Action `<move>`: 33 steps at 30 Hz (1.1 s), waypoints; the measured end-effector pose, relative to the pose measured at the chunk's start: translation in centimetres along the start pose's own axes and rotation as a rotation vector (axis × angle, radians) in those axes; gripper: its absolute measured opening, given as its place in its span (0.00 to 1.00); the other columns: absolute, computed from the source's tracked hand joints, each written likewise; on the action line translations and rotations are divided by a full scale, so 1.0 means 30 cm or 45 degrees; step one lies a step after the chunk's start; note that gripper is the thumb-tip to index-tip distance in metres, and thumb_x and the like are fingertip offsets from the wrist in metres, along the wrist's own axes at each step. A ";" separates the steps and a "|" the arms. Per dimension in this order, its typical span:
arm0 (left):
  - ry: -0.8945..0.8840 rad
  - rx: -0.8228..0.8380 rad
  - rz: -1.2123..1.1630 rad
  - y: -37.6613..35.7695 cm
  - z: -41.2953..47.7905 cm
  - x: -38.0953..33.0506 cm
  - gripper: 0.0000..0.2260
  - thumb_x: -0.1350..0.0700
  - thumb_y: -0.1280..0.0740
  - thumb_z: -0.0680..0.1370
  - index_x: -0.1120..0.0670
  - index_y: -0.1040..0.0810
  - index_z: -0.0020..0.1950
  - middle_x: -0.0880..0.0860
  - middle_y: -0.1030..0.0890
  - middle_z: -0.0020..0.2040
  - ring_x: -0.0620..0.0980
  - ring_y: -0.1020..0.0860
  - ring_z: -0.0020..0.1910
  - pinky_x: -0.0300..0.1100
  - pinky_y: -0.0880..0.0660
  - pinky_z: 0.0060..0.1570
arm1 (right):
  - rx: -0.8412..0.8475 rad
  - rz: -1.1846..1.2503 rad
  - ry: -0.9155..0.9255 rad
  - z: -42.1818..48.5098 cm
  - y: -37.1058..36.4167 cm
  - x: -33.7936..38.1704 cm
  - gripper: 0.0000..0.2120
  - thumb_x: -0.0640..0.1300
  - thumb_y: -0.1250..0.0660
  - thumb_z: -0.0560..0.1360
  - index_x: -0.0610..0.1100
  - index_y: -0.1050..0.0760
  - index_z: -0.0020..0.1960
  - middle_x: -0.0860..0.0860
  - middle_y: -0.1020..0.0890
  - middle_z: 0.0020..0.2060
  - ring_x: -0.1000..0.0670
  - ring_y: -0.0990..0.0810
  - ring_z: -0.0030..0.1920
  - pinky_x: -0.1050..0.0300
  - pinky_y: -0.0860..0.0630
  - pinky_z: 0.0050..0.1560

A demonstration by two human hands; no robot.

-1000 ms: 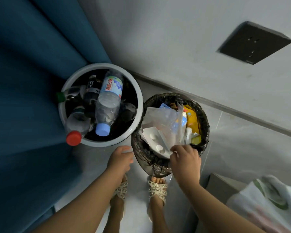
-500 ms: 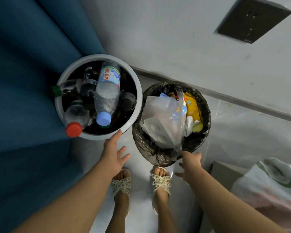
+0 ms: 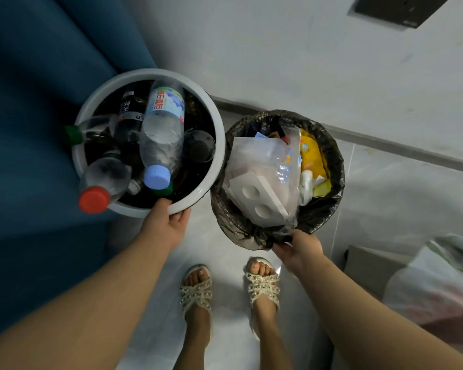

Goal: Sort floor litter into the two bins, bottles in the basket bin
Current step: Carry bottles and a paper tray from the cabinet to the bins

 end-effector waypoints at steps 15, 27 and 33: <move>0.073 0.100 0.300 -0.041 -0.030 0.095 0.05 0.65 0.39 0.77 0.57 0.24 0.46 0.54 0.20 0.44 0.50 0.22 0.44 0.43 0.20 0.39 | -0.091 0.201 0.055 0.085 0.169 0.139 0.23 0.29 0.46 0.77 0.42 0.35 0.70 0.40 0.26 0.64 0.37 0.26 0.62 0.45 0.27 0.49; 0.055 0.094 0.574 -0.216 -0.029 0.117 0.04 0.64 0.38 0.78 0.57 0.25 0.45 0.54 0.21 0.44 0.51 0.22 0.41 0.48 0.26 0.54 | -0.047 0.337 0.008 0.186 0.230 0.278 0.24 0.28 0.46 0.77 0.41 0.38 0.71 0.37 0.26 0.63 0.38 0.24 0.60 0.46 0.24 0.36; 0.028 0.070 0.664 -0.267 -0.023 0.103 0.04 0.63 0.38 0.78 0.57 0.26 0.44 0.55 0.21 0.44 0.50 0.22 0.41 0.49 0.24 0.51 | -0.015 0.382 0.033 0.174 0.223 0.330 0.21 0.33 0.45 0.79 0.42 0.36 0.70 0.38 0.25 0.62 0.40 0.21 0.46 0.47 0.23 0.26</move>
Point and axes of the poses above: each hand's wrist, its own z-axis towards the middle knuckle, its own y-axis out of the back of the hand, x = y × z, the point moved 9 cm from there along z, towards the middle knuckle
